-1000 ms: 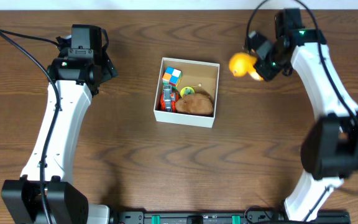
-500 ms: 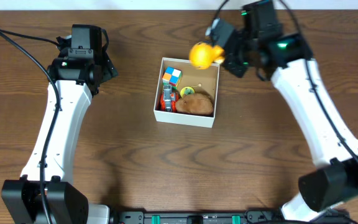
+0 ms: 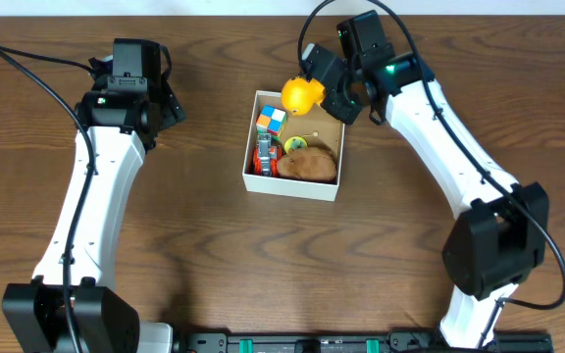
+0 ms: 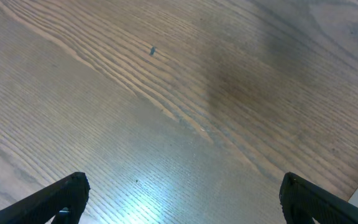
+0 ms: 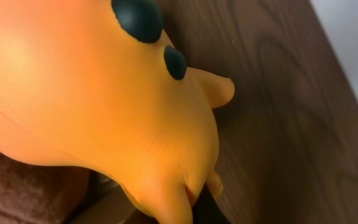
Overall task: Pack container
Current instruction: 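Lift the orange dinosaur with the right gripper and carry it over the box, then lower the dinosaur into the box and open the right gripper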
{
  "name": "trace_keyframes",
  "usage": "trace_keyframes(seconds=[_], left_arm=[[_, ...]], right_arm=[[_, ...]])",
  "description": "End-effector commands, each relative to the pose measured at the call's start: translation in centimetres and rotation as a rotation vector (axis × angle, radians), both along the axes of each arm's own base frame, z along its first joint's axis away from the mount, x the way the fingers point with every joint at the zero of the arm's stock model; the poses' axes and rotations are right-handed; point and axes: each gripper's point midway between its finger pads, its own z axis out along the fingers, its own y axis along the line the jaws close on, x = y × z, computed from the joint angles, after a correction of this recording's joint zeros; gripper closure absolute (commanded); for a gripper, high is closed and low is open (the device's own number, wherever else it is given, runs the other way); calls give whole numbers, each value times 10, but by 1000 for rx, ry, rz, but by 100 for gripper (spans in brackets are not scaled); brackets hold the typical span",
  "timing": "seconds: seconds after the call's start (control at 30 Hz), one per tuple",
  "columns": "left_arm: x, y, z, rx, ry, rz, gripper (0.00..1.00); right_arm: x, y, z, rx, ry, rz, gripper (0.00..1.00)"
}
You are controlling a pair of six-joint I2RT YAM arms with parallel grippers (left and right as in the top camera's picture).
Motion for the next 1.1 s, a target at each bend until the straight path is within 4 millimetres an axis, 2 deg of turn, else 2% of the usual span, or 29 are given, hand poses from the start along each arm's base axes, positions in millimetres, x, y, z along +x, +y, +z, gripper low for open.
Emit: trace_keyframes(seconds=[0.0,0.13,0.4,0.63,0.83,1.07], left_arm=[[1,1,12,8,-29,0,2],[1,1,12,8,-29,0,2],[1,1,12,8,-29,0,2],[1,1,12,8,-29,0,2],[1,1,12,8,-29,0,2],[1,1,12,8,-29,0,2]], right_arm=[[0,1,-13,3,34,-45,98],[1,4,-14,17,41,-68,98],[0,5,-21,90,105,-229,99],[-3,11,-35,72,131,-215,99],[-15,19,-52,-13,151,-82,99],[-18,20,-54,-26,154,-67,99]])
